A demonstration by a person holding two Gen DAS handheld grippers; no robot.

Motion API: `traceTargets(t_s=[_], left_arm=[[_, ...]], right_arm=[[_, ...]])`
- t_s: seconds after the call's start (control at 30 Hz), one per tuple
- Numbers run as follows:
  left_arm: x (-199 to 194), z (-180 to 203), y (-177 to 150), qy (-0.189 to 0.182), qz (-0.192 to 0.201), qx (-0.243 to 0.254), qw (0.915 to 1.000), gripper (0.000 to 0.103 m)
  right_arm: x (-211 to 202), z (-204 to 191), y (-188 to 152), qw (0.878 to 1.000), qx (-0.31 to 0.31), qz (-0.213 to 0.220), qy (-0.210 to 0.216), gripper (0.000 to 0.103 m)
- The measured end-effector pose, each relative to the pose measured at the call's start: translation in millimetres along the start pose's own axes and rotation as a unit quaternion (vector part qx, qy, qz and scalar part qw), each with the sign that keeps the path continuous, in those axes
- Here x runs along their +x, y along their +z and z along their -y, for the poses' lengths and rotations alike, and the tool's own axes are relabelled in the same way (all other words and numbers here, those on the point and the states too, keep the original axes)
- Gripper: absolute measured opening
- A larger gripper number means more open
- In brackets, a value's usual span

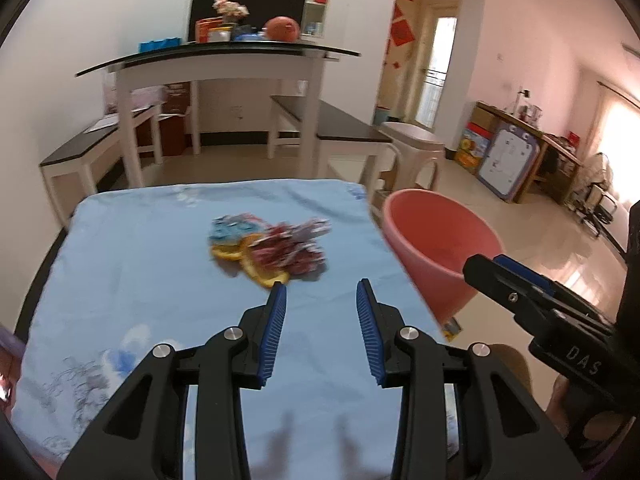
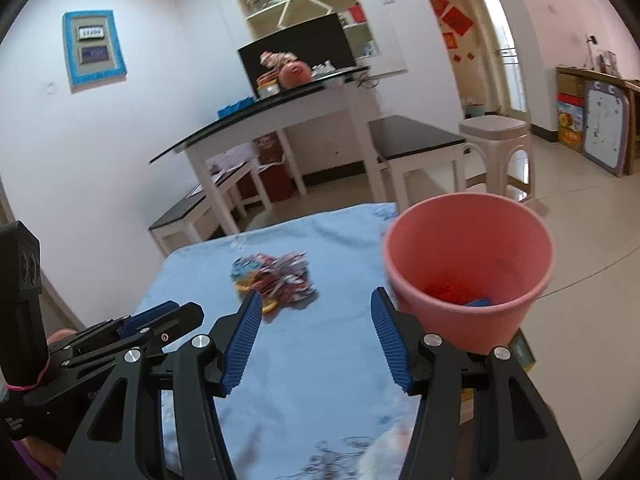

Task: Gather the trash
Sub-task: 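Move both tools back over the table toward the crumpled red-and-white wrappers, then grasp a crumpled wrapper with the left tool while the right tool grasps another crumpled wrapper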

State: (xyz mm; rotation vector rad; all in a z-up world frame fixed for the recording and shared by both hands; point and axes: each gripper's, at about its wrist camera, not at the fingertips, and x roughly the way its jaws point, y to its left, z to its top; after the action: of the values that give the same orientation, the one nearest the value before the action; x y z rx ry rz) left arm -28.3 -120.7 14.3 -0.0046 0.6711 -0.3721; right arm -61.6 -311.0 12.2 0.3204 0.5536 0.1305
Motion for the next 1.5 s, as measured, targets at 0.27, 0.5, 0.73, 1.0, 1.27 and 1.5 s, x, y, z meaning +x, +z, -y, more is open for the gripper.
traceTargets(t_s=[0.27, 0.5, 0.73, 1.0, 1.27, 1.5], left_arm=[[0, -36, -7, 0.014, -0.008, -0.037, 0.9992, 0.037], [10, -59, -7, 0.012, -0.016, -0.058, 0.9981, 0.037], [23, -82, -6, 0.005, -0.027, -0.076, 0.9968, 0.037], [36, -108, 2, 0.018, -0.029, -0.078, 0.9964, 0.037], [50, -139, 14, 0.018, -0.027, -0.071, 0.9969, 0.037], [82, -147, 34, -0.009, -0.048, -0.055, 0.9973, 0.037]], right_arm=[[25, -36, -3, 0.999, -0.032, -0.022, 0.016, 0.062], [48, -45, -4, 0.999, -0.028, -0.041, 0.020, 0.063], [71, -51, -6, 0.998, -0.030, -0.061, 0.018, 0.067], [97, -41, -7, 0.996, -0.005, -0.088, 0.014, 0.068], [118, -25, 1, 0.996, 0.015, -0.092, 0.002, 0.071], [140, -22, 9, 0.995, 0.004, -0.102, 0.000, 0.074]])
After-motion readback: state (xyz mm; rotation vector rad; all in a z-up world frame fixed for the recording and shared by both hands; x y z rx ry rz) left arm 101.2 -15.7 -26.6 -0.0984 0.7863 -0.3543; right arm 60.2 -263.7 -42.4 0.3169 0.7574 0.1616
